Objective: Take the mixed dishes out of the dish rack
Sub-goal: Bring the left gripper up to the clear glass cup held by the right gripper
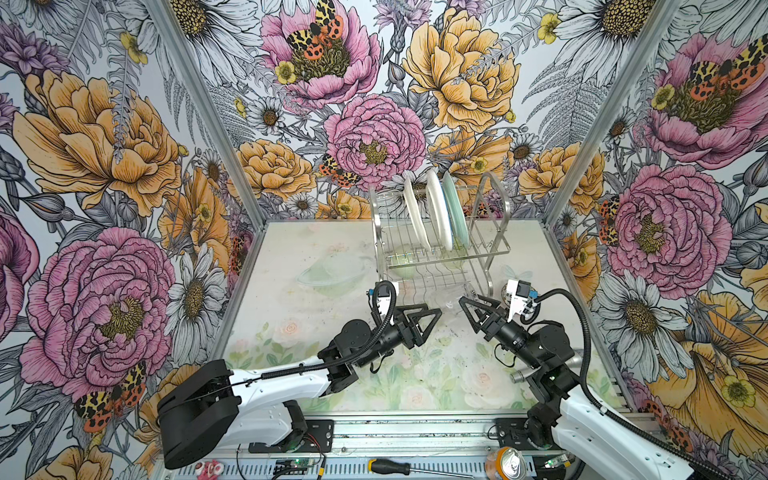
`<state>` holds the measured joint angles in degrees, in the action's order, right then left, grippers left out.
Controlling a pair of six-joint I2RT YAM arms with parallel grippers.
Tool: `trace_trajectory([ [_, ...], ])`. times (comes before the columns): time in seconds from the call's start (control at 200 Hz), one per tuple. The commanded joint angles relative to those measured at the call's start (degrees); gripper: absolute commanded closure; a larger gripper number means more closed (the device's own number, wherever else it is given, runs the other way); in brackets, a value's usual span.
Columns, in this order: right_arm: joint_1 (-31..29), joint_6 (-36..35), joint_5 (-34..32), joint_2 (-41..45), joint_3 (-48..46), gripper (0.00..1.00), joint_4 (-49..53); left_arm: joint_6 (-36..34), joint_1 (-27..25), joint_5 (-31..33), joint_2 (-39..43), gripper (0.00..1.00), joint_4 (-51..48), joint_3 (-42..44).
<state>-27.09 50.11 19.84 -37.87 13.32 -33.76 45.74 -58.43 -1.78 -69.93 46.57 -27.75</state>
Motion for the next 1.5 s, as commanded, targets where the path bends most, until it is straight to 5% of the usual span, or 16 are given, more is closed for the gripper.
trace_trajectory([
  [0.0, -0.4, 0.7, 0.6, 1.1, -0.1, 0.49, -4.0, 1.3, -0.6, -2.3, -1.7, 0.22, 5.3, -1.6],
  [0.535, -0.6, 2.1, 1.5, 0.6, -0.1, 0.49, -4.4, 3.8, -0.6, -5.7, -8.4, 0.43, 13.2, -4.3],
  [1.201, -0.8, 1.6, 3.7, -0.5, -0.2, 0.5, -4.0, 3.9, -0.5, -5.1, -8.7, 0.65, 11.7, -5.0],
  [1.496, -0.9, 1.6, 3.7, 1.4, -0.6, 0.49, -3.3, 4.8, -0.5, -4.7, -9.4, 0.67, 11.7, -5.1],
])
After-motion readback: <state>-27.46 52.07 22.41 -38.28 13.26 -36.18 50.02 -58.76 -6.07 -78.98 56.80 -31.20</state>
